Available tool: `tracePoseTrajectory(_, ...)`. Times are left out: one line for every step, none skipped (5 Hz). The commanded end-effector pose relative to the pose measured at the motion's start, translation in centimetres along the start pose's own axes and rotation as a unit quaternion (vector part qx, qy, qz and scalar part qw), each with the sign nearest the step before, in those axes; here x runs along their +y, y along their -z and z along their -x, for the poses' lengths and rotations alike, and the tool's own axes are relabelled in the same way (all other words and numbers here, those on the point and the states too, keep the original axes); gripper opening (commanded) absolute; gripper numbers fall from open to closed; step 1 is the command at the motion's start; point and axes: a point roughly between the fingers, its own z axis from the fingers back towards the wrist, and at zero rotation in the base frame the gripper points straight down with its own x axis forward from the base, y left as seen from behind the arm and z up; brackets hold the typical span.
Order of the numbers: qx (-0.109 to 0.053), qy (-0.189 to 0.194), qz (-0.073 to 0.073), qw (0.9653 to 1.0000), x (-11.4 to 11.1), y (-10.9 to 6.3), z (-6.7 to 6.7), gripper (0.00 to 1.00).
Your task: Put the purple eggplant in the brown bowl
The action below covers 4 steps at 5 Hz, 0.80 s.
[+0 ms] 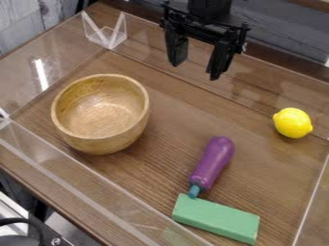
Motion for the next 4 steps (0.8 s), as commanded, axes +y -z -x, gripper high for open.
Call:
tracePoseTrajectory(0.012,0.002,0.001,0.9999,-0.3,1.1,0.8,1.0)
tracePoseTrajectory(0.024,0.016,0.011,0.9995,-1.6,2.9,3.1,1.0)
tracePoseTrajectory(0.021,0.032,0.017,0.9991,-2.6,4.3,4.8,1.0)
tracePoseTrajectory(0.017,0.046,0.021,0.9986,-3.5,5.0,5.8,1.0)
